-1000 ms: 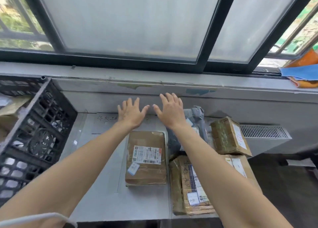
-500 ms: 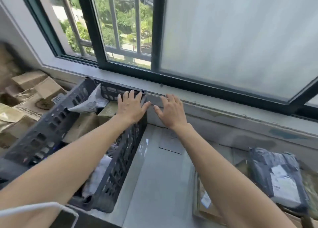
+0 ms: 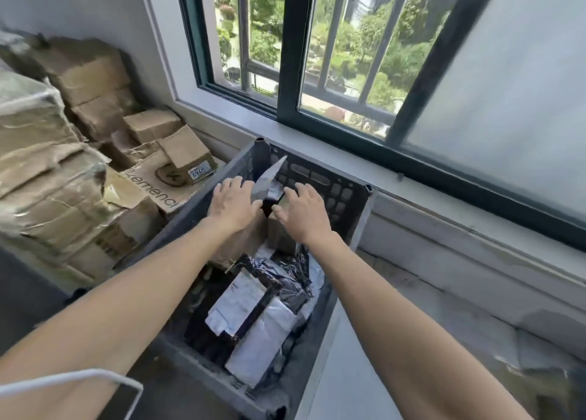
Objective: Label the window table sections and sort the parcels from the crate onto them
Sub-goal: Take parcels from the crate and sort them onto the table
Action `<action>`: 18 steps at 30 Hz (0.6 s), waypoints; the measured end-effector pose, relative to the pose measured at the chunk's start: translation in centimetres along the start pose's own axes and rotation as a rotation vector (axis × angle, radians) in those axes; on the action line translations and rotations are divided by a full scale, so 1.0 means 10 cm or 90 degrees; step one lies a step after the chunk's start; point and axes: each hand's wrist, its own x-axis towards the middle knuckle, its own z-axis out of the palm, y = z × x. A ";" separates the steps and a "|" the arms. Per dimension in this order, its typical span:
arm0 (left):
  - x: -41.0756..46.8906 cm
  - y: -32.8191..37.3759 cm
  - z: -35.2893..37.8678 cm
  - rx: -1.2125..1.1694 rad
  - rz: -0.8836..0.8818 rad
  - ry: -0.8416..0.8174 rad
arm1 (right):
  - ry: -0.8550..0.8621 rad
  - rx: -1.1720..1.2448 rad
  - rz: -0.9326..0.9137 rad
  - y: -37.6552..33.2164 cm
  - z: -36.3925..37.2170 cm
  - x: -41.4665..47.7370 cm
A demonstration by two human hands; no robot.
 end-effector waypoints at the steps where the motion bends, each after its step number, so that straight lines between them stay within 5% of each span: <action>1: 0.04 -0.01 0.02 -0.022 0.008 0.011 | -0.006 -0.003 0.004 -0.02 0.03 0.03; 8: 0.32 0.05 0.24 -0.064 -0.038 -0.079 | -0.013 -0.007 0.017 0.02 0.15 0.06; 14: 0.30 0.14 0.24 -0.156 0.013 0.067 | -0.034 0.040 0.039 0.21 0.15 0.01; 18: 0.31 0.28 -0.08 -0.336 0.026 0.144 | 0.001 0.247 0.145 0.23 0.01 0.01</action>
